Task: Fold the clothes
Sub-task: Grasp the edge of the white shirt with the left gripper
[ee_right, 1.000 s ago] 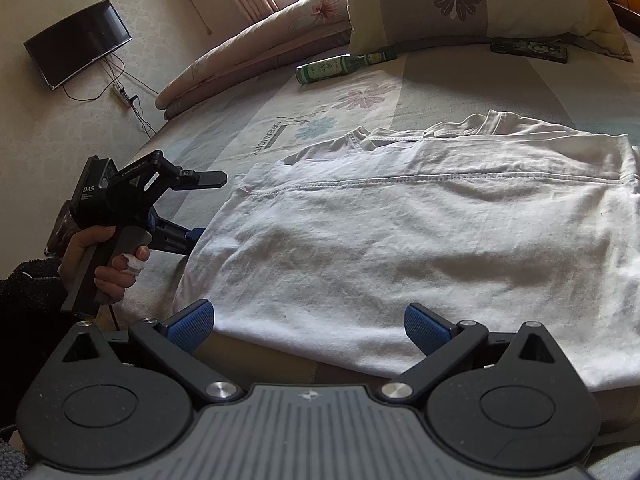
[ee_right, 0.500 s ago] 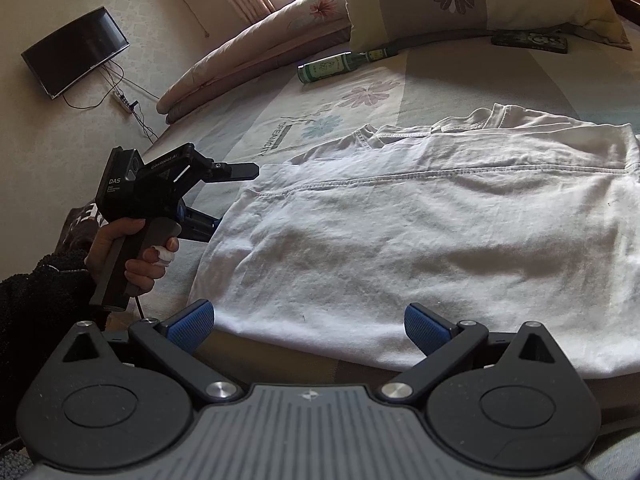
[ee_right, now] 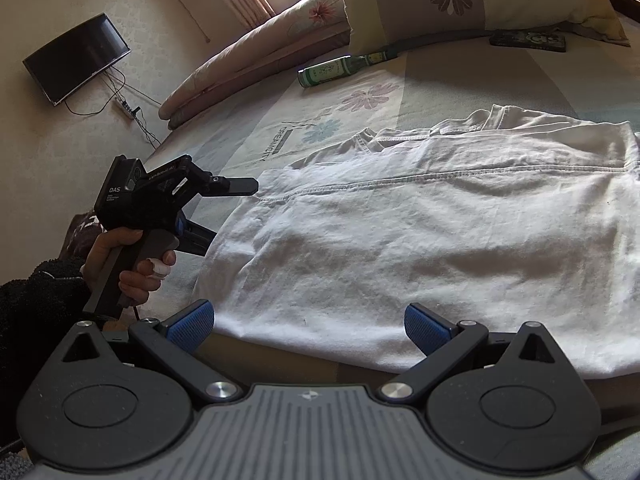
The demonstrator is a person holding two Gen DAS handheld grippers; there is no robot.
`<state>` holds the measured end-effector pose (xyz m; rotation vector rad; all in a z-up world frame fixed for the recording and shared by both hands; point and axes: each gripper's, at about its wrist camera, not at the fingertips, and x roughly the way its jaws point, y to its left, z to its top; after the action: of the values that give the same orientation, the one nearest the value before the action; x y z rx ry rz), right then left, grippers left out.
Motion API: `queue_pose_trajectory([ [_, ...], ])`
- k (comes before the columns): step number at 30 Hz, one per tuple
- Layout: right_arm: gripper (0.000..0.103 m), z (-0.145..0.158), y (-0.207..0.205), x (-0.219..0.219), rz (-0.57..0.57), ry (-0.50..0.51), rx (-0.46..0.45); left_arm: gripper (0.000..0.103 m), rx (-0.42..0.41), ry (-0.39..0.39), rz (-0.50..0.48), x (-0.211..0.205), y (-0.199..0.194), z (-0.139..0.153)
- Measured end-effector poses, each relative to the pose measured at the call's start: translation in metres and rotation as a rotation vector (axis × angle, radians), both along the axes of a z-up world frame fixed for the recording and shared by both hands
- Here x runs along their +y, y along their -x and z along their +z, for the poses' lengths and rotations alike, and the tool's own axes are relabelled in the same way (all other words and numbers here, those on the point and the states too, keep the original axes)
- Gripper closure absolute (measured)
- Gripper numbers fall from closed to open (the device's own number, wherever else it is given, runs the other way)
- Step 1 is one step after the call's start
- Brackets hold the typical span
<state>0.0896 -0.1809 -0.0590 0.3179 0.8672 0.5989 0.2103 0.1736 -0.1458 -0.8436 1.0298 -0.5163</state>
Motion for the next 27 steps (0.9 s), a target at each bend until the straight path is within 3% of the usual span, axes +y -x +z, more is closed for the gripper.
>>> queue_pose_trajectory([
  [7, 0.0, -0.002, -0.002, -0.005, -0.003, -0.013, 0.002, 0.01, -0.014, -0.003, -0.075, -0.002, 0.023, 0.001],
  [13, 0.0, -0.007, -0.005, -0.007, -0.017, -0.014, 0.021, 0.017, -0.013, -0.008, -0.107, -0.003, 0.0, -0.001],
  [16, 0.0, -0.007, -0.006, -0.011, -0.029, -0.02, 0.023, 0.039, -0.014, -0.058, -0.116, 0.0, 0.001, -0.001],
  [18, 0.0, -0.008, -0.008, -0.014, -0.041, -0.032, 0.029, 0.079, 0.006, -0.107, -0.087, 0.007, 0.006, -0.005],
  [19, 0.0, -0.009, -0.009, -0.016, -0.047, -0.043, 0.033, 0.087, 0.013, -0.13, -0.074, 0.01, 0.008, -0.008],
  [27, 0.0, -0.008, -0.049, -0.001, -0.088, -0.089, 0.028, 0.088, -0.052, -0.189, -0.064, 0.007, 0.015, -0.008],
])
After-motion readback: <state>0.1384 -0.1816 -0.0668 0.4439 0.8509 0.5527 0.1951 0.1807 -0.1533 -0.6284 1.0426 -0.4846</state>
